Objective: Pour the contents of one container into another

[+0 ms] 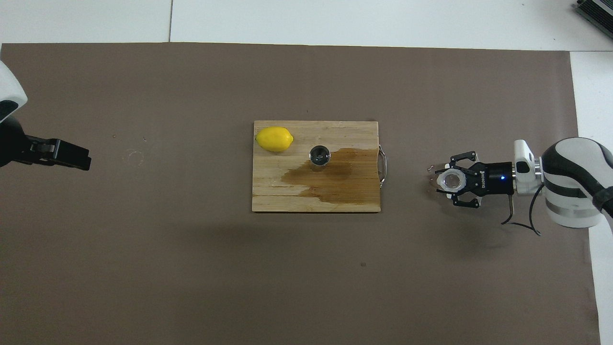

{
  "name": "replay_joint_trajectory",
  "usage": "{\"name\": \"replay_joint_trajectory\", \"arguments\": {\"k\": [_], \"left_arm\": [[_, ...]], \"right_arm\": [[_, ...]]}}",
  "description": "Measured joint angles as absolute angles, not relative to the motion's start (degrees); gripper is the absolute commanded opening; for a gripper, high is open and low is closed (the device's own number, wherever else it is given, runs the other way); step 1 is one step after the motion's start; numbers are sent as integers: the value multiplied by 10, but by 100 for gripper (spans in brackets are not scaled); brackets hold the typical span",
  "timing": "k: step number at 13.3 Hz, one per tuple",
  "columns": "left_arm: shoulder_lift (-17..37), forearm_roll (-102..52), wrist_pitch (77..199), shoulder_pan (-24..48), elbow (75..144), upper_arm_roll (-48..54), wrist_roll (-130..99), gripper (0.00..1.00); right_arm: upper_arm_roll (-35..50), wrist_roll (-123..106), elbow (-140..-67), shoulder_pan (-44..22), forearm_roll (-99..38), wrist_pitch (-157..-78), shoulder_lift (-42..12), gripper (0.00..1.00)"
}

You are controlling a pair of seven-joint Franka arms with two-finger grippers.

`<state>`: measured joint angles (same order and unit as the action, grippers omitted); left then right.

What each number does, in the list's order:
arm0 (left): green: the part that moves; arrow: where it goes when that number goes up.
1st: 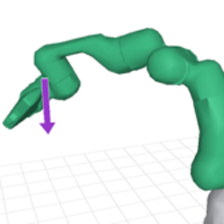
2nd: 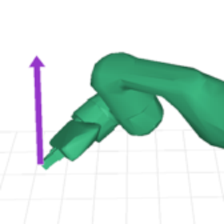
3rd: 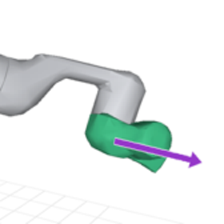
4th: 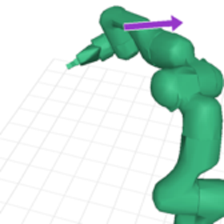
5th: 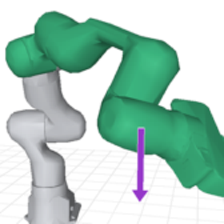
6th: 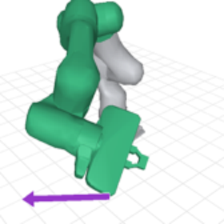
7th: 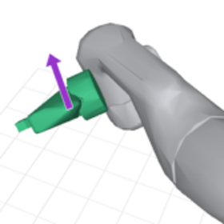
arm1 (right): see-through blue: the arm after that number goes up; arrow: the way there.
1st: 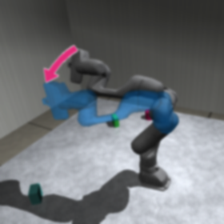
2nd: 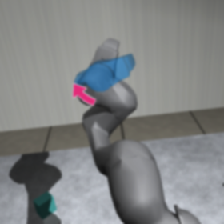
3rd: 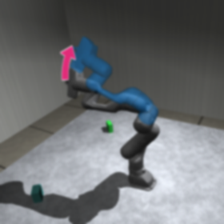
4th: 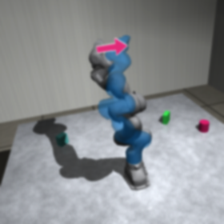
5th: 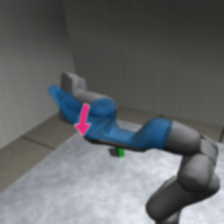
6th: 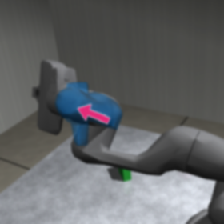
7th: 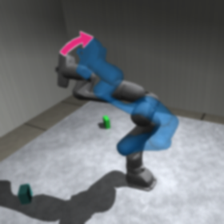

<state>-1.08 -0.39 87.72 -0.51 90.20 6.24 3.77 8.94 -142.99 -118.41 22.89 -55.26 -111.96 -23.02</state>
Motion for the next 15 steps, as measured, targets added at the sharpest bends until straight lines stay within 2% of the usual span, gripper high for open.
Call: {"name": "replay_joint_trajectory", "arguments": {"k": [6, 9, 11, 15], "left_arm": [[-11, -4, 877, -5, 902, 62, 38, 100], [-11, -4, 877, -5, 902, 62, 38, 100], [-11, -4, 877, -5, 902, 62, 38, 100], [-11, -4, 877, -5, 902, 62, 38, 100]], "right_arm": [[89, -1432, -1183, 234, -548, -1107, -230, 100], [87, -1380, -1177, 253, -491, -1102, -221, 100], [86, -1323, -1168, 260, -453, -1093, -187, 100], [90, -1108, -1164, 256, -339, -1065, -81, 100]]}}
